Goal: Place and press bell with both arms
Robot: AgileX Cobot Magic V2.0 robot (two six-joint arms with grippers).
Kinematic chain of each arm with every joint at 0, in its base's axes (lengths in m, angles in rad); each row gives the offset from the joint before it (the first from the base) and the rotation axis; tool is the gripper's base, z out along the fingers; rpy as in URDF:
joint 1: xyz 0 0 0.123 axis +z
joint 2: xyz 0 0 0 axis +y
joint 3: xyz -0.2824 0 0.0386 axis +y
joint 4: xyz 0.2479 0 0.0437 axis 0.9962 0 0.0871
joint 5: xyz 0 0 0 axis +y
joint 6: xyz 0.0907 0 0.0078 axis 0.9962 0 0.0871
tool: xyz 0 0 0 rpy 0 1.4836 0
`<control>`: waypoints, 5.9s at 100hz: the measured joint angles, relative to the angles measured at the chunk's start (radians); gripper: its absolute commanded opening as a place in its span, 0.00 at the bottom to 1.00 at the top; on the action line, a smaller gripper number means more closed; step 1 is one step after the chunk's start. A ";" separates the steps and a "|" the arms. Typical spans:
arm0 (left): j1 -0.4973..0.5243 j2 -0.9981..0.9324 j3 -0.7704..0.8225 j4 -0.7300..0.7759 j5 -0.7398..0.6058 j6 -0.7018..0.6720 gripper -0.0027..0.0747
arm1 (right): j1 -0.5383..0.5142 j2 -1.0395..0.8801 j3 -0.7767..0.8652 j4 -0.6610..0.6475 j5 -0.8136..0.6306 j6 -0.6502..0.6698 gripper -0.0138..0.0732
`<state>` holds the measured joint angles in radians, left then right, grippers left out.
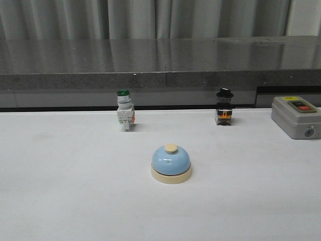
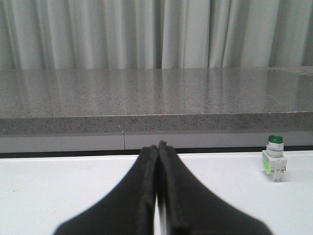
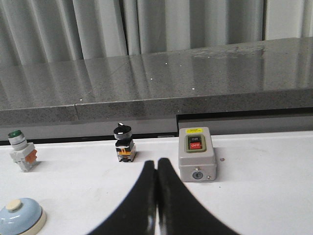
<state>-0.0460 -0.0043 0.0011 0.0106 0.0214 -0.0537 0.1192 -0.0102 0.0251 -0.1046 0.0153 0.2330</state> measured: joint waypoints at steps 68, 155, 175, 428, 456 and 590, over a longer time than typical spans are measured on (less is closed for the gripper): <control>0.000 0.000 0.000 0.000 -0.010 -0.001 0.01 | 0.000 0.000 0.000 0.000 0.000 0.000 0.09; 0.000 0.000 0.000 0.000 -0.010 -0.002 0.01 | 0.000 0.000 -0.014 0.000 -0.015 0.000 0.09; 0.000 0.000 0.000 0.000 -0.010 -0.002 0.01 | 0.000 0.035 -0.186 0.000 0.102 0.000 0.09; 0.000 0.000 0.000 0.000 -0.014 -0.002 0.01 | 0.458 1.869 -1.368 0.254 0.701 -0.233 0.09; 0.000 0.000 0.000 0.000 -0.014 -0.002 0.01 | 0.458 1.891 -1.376 0.254 0.701 -0.233 0.09; 0.000 0.000 0.000 0.000 -0.015 -0.002 0.01 | 0.291 1.509 -1.279 0.239 0.745 -0.233 0.09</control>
<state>-0.0460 -0.0043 0.0011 0.0106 0.0064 -0.0559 0.4103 1.4987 -1.2539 0.1347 0.7605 0.0000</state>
